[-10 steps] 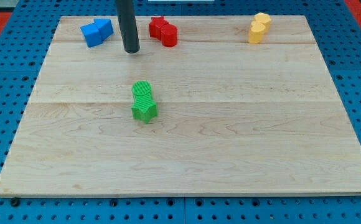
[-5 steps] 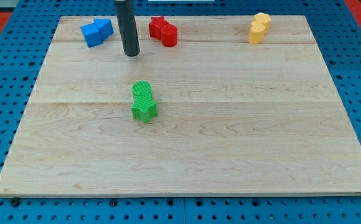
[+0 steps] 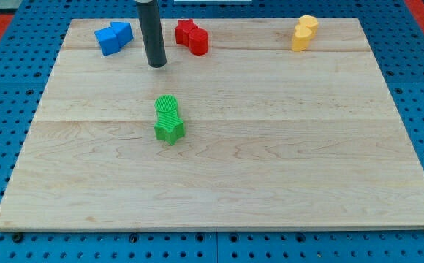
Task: Slightly push the green blocks upwards
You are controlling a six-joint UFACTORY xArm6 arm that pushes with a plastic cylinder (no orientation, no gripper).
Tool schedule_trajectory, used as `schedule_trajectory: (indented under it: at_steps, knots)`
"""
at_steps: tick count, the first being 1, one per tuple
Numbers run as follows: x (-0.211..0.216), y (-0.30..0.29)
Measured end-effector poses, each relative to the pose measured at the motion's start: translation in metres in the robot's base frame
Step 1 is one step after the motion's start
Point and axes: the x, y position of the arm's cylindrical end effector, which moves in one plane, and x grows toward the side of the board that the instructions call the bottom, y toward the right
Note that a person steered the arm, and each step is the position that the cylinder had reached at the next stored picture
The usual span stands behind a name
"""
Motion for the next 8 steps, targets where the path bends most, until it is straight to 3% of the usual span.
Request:
schedule_trajectory:
  at_steps: [6, 8]
  knots:
    - [0.008, 0.010]
    - [0.121, -0.026]
